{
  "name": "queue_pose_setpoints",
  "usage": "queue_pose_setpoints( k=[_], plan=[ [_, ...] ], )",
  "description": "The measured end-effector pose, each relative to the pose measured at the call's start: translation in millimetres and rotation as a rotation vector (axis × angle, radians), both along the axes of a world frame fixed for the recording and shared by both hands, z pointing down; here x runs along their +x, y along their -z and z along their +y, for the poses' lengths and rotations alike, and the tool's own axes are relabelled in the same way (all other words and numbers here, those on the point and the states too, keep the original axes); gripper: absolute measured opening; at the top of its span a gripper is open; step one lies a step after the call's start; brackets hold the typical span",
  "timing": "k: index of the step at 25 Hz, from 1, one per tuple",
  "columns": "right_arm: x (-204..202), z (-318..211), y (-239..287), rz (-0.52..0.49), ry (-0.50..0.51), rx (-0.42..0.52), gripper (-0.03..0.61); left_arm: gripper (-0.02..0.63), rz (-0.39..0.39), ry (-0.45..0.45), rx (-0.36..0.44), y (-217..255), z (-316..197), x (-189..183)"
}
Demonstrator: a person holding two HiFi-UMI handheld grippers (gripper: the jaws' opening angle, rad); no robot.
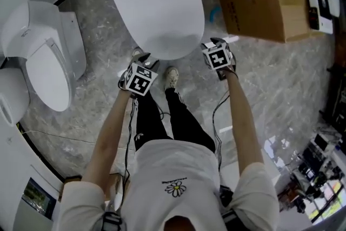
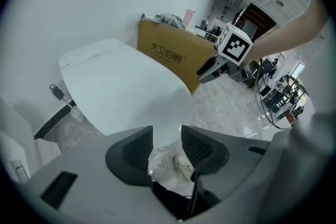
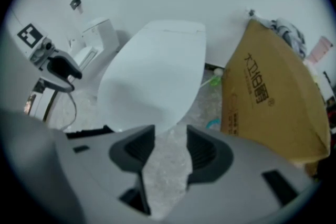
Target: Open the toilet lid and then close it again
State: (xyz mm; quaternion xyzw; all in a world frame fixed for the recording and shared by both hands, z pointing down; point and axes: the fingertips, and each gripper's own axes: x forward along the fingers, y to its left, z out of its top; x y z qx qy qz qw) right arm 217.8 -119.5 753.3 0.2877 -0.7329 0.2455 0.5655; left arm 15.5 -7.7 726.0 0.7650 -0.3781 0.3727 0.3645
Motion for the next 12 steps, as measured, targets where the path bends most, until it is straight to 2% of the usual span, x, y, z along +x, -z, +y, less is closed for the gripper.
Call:
queue_pose_setpoints(
  k=[2, 6, 12],
  plan=[
    [1.1, -20.3, 31.5, -0.038, -0.065, 0.069, 0.192, 0.187, 0.0, 0.032, 0.056, 26.3, -22.2, -2.6],
    [-11.3, -84.8, 118.6, -0.16, -0.136, 0.294, 0.158, 0.186, 0.004, 0.092, 0.242, 104.4, -98.0, -11.9],
    [-6.1, -108.5, 271.1, -0.323, -0.205, 0.594, 0.105, 0.186, 0.053, 0.169, 0.526, 253.7, -151.1, -2.4]
  ],
)
